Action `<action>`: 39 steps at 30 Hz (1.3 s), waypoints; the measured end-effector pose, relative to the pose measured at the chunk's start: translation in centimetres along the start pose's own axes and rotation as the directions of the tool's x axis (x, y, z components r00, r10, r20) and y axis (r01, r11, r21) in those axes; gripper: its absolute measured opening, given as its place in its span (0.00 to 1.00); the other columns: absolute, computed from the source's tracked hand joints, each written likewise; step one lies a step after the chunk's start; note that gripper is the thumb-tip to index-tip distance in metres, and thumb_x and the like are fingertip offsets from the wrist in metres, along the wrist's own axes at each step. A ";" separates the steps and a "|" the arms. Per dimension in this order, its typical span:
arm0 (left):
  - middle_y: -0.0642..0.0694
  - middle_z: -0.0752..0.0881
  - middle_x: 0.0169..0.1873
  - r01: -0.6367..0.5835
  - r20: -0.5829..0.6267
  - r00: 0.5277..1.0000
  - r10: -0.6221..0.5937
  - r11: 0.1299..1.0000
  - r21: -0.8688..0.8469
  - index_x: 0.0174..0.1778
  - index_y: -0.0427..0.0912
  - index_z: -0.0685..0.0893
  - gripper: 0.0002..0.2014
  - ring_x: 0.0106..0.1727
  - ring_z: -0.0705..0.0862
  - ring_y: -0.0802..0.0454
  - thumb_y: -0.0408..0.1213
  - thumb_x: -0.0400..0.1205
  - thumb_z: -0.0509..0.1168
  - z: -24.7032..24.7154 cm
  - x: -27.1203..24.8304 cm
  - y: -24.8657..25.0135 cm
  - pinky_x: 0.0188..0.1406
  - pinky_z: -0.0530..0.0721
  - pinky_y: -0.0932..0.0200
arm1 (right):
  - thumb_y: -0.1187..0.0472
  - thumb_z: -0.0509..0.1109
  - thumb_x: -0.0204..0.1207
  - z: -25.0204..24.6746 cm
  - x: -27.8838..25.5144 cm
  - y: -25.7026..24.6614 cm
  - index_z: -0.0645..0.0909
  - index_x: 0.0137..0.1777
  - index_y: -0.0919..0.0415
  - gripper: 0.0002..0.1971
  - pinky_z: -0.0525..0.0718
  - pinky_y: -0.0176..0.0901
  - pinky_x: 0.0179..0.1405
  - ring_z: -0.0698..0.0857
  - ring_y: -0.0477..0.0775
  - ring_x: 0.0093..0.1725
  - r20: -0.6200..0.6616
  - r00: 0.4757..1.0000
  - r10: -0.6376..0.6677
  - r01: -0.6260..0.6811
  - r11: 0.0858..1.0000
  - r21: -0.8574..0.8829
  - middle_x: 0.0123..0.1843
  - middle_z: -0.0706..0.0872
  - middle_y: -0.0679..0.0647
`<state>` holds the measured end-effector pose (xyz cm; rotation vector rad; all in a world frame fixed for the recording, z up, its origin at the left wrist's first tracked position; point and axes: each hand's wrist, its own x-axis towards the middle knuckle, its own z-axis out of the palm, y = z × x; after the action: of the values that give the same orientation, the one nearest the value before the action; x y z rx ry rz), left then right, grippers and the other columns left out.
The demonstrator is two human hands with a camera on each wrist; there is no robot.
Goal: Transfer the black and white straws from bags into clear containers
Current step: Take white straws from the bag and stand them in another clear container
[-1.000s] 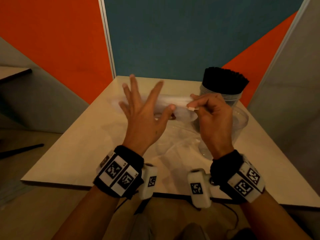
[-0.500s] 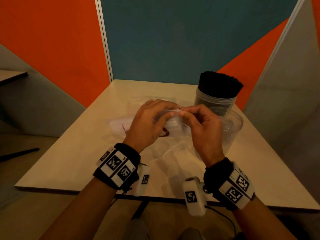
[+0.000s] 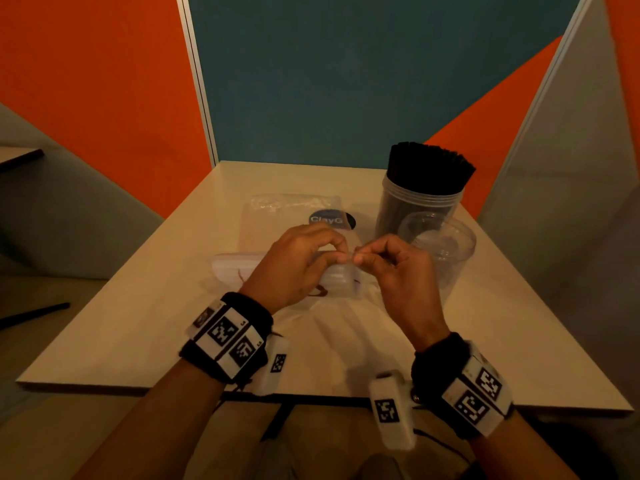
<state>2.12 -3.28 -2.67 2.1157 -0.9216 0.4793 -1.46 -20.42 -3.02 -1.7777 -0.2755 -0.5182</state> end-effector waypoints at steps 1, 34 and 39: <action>0.50 0.85 0.45 -0.001 0.012 1.000 0.000 0.999 0.052 0.45 0.42 0.84 0.09 0.48 0.83 0.50 0.43 0.82 0.62 -0.3 -0.3 -0.4 0.53 0.80 0.54 | 0.71 0.71 0.73 -0.1 -0.1 0.1 0.84 0.37 0.58 0.08 0.86 0.51 0.50 0.85 0.52 0.43 -0.012 1.000 -0.019 0.018 0.998 -0.061 0.38 0.87 0.52; 0.51 0.84 0.37 0.359 0.164 0.904 -0.394 0.911 0.204 0.36 0.45 0.88 0.03 0.39 0.82 0.57 0.37 0.72 0.76 -3.8 -4.0 -3.6 0.40 0.76 0.65 | 0.61 0.68 0.77 1.6 -3.6 -0.3 0.84 0.60 0.55 0.13 0.77 0.49 0.61 0.78 0.57 0.60 0.287 0.955 -0.077 0.230 0.804 -0.549 0.59 0.80 0.56; 0.48 0.84 0.39 0.346 0.104 0.929 -0.356 0.932 0.106 0.40 0.43 0.87 0.01 0.39 0.82 0.56 0.34 0.76 0.73 -3.7 -4.0 -3.1 0.40 0.78 0.67 | 0.58 0.64 0.81 4.4 -3.5 0.6 0.81 0.65 0.52 0.14 0.73 0.47 0.62 0.73 0.56 0.64 0.495 0.869 0.019 0.377 0.623 -0.685 0.64 0.78 0.52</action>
<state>1.63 2.83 -4.25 2.3458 -0.5732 0.2092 -3.34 -16.09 -6.04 -2.7557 -0.6550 -0.3620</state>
